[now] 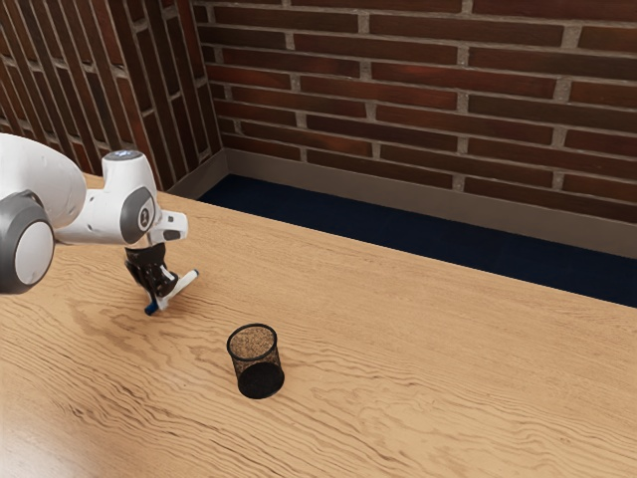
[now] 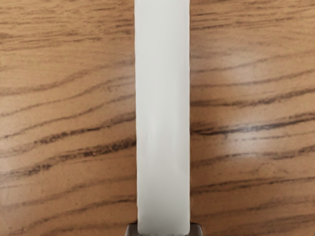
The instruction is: Put the marker into the pen holder.
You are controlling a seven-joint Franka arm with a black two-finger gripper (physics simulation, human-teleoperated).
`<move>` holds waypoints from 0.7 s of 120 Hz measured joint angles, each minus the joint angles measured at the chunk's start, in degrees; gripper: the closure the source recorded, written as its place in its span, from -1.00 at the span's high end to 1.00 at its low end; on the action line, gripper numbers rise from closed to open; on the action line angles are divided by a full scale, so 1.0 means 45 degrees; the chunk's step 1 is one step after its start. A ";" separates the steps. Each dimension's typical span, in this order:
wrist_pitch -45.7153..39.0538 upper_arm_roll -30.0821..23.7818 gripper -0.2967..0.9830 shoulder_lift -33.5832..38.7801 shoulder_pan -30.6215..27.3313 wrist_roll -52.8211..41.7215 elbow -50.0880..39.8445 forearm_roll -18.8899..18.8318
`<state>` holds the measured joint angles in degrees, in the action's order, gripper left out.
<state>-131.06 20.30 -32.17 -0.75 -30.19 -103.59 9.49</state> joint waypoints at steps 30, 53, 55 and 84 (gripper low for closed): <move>0.0070 0.0002 -0.69 0.0735 0.0258 0.0135 0.0047 -0.0163; 0.0630 -0.0071 -0.69 0.1628 0.0914 0.0254 0.0422 -0.0264; 0.0715 -0.0080 -0.69 0.1710 0.1000 0.0262 0.0484 -0.0261; 0.2616 -0.0147 -0.69 0.3182 0.2306 0.0355 0.0816 -0.0199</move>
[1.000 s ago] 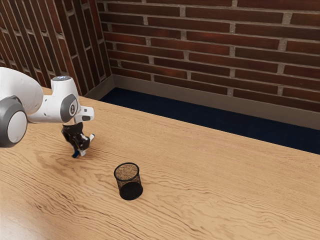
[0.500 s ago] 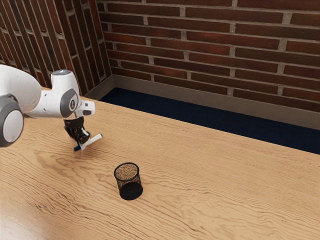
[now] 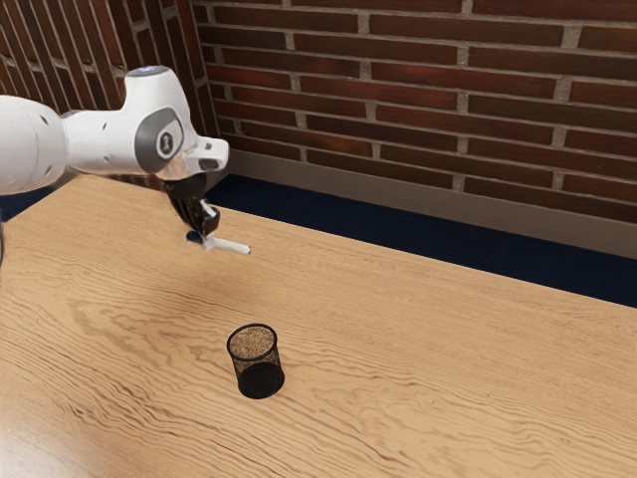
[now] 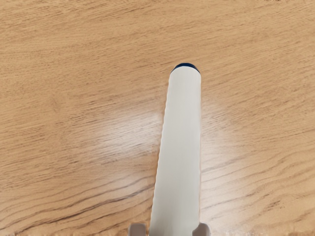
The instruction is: Put the marker into the pen holder.
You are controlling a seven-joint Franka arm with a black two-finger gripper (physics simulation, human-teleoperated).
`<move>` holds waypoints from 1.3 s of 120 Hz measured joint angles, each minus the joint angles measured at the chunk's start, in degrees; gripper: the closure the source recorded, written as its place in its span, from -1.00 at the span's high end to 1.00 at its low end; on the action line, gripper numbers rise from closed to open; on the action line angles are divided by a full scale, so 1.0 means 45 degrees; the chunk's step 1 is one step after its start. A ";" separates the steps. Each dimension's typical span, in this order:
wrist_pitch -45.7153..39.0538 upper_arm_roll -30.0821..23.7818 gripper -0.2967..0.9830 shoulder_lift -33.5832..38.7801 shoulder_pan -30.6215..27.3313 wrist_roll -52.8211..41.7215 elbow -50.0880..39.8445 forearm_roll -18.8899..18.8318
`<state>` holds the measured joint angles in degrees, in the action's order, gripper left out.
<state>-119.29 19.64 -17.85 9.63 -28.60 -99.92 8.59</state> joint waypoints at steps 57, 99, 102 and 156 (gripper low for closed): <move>0.4949 0.0014 -0.68 0.1904 0.2092 0.0422 -0.0151 -0.0538; 0.6302 0.0012 -0.67 0.1972 0.2640 0.0839 -0.0377 -0.0655; 0.6338 0.0013 -0.67 0.1955 0.2645 0.0860 -0.0425 -0.0655; 0.6118 0.0000 -0.66 0.0932 0.2628 0.1106 -0.0330 -0.0567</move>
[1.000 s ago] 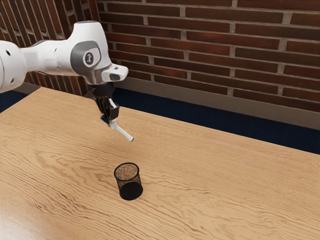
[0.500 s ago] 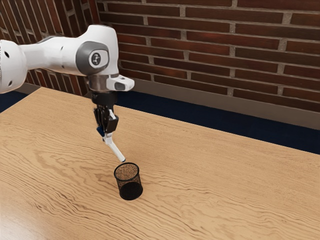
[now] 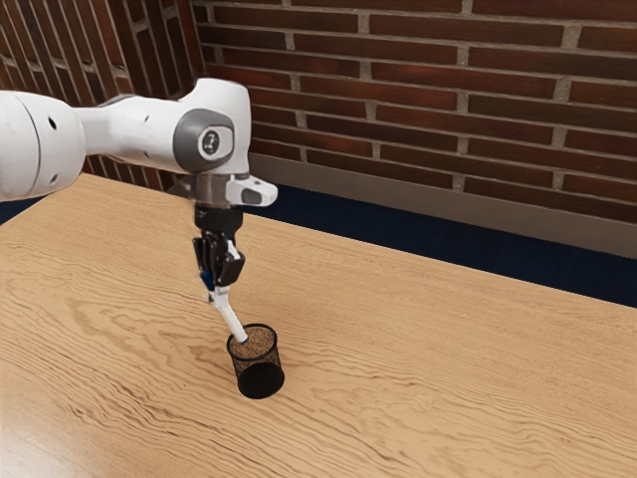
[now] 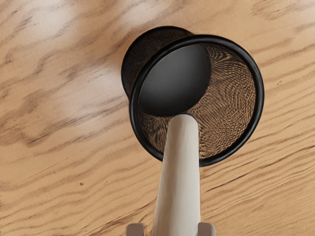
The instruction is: Put the marker into the pen holder.
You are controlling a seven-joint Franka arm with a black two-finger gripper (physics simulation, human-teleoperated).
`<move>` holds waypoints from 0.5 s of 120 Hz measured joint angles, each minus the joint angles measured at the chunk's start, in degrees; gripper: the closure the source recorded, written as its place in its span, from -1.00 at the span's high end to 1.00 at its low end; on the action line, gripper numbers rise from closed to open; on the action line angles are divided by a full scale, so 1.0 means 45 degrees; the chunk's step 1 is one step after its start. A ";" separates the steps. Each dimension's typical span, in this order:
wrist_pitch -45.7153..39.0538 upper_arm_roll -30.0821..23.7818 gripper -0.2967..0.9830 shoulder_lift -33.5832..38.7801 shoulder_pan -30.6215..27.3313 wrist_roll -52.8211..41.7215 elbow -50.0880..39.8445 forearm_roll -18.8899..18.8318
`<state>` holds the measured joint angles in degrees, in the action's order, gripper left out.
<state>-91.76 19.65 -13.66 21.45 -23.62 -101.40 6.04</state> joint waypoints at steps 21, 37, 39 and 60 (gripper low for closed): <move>-0.0319 -0.0002 -0.64 -0.0410 0.0004 0.0037 0.0247 0.0045; -0.0563 -0.0007 -0.64 -0.0751 0.0021 0.0063 0.0254 0.0087; -0.0594 -0.0007 -0.64 -0.0794 0.0023 0.0067 0.0252 0.0100; -0.0901 -0.0007 -0.64 -0.1184 0.0102 0.0105 0.0245 0.0215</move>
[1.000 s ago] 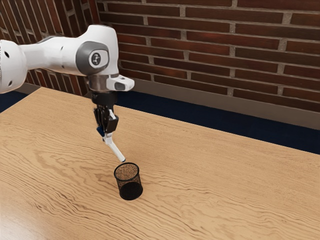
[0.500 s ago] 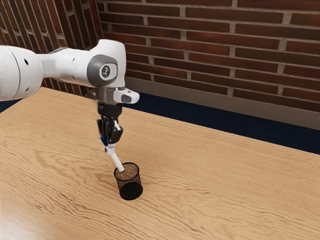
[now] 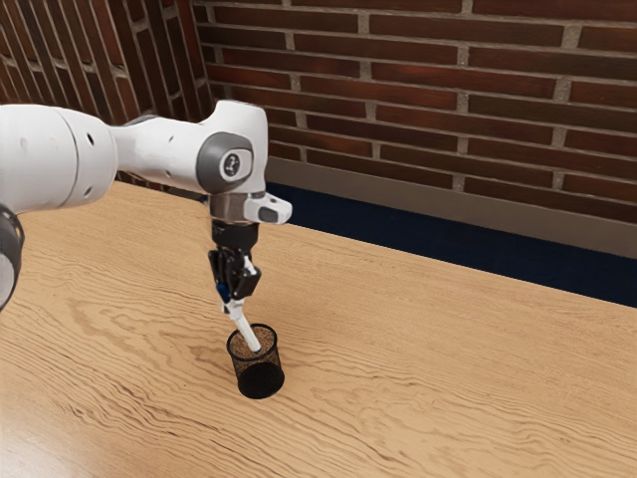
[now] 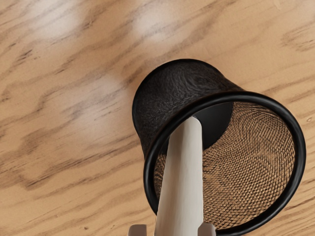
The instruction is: Put the marker into the pen holder.
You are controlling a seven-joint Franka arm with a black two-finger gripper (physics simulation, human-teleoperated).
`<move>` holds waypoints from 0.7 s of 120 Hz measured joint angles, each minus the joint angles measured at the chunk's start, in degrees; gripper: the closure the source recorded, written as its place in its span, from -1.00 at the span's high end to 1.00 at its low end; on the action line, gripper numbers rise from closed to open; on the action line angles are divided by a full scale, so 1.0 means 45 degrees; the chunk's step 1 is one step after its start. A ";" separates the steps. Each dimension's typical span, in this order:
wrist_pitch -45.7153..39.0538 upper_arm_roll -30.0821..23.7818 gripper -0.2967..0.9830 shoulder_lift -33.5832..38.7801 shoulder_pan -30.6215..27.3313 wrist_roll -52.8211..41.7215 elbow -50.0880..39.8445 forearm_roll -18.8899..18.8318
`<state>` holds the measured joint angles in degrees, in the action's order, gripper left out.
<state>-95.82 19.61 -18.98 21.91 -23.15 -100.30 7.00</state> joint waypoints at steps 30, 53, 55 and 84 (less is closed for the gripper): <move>-0.0113 -0.0004 -0.01 -0.0073 0.0186 0.0017 -0.0002 0.0246; -0.0260 -0.0004 0.29 0.1034 0.0332 -0.0001 0.0007 0.0236; -0.0318 -0.0004 0.31 0.1317 0.0373 -0.0007 -0.0001 0.0198; -0.1005 -0.2420 0.44 0.3890 -0.2344 0.0024 0.1447 -0.1412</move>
<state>-100.34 8.72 -1.48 11.36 -23.04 -93.79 0.65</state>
